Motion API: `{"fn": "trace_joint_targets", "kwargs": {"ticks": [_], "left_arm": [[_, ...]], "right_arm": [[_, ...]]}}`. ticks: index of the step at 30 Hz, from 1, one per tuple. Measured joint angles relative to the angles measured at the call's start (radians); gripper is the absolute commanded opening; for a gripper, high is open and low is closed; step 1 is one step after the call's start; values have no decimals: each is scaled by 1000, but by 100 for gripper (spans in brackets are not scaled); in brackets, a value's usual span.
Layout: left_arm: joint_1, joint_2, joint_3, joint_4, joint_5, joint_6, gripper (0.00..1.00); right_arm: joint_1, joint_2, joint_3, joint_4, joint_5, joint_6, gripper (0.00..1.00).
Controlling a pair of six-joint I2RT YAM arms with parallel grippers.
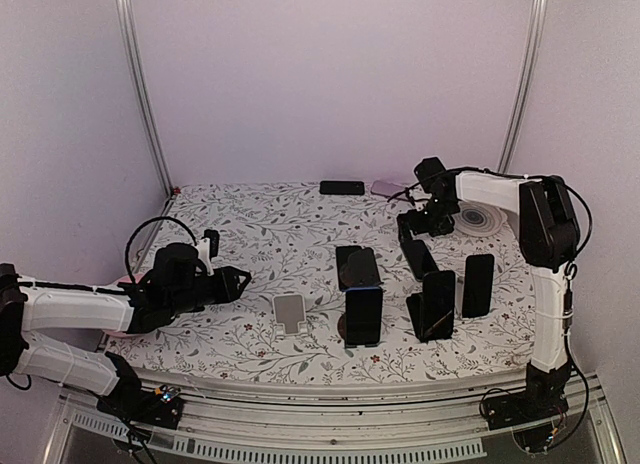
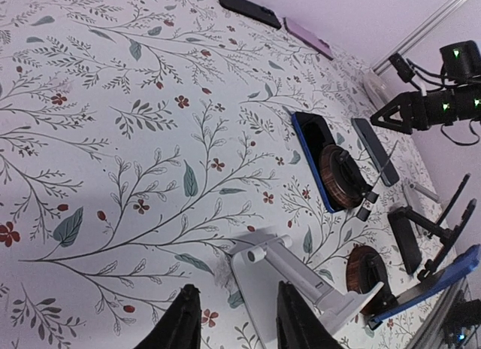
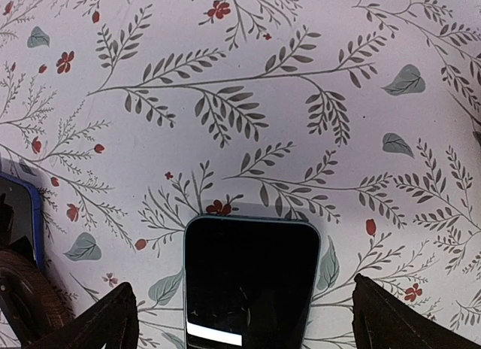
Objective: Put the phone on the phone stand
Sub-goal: Pick up the phone at the center of the board.
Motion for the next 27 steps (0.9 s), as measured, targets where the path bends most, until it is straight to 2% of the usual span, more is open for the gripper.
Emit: {"fn": "trace_joint_targets", "kwargs": {"ticks": [14, 22, 27], "left_arm": [[1, 0, 0, 0, -3, 0, 35], [1, 0, 0, 0, -6, 0, 36], [1, -9, 0, -6, -9, -1, 35]], "right_arm": [[-2, 82, 0, -35, 6, -55, 99], [-1, 119, 62, -69, 39, -60, 91], [10, 127, 72, -78, 47, -56, 82]]}}
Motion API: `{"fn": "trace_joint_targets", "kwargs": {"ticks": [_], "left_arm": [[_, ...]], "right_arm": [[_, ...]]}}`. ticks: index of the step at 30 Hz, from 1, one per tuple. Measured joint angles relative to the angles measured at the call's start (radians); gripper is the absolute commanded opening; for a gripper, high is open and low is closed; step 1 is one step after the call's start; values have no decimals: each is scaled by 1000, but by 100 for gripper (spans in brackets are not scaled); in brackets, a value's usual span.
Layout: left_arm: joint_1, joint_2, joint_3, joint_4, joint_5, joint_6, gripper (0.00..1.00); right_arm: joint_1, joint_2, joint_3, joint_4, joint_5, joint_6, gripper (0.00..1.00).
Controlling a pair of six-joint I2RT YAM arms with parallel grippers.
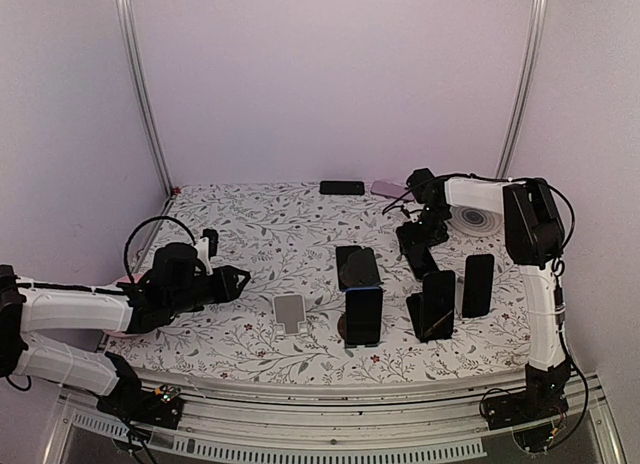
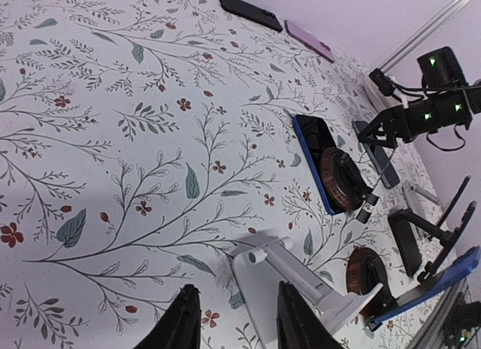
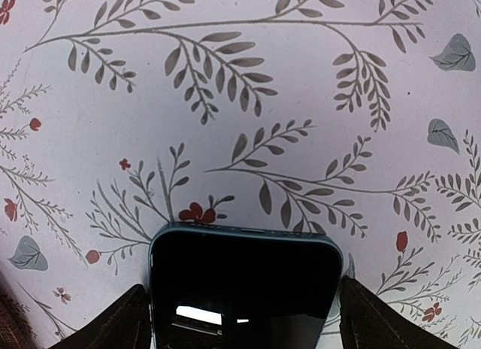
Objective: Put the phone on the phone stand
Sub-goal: Pick up the phone at the center of the board.
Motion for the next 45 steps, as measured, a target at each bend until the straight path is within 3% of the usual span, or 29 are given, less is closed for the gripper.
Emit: {"fn": "trace_joint_targets", "kwargs": {"ticks": [7, 18, 45], "left_arm": [[0, -6, 0, -9, -1, 0, 35], [0, -24, 0, -29, -2, 0, 36], [1, -8, 19, -29, 8, 0, 36]], "right_arm": [[11, 11, 21, -6, 5, 11, 73], [11, 30, 63, -28, 4, 28, 69], [81, 37, 127, 1, -14, 88, 69]]}}
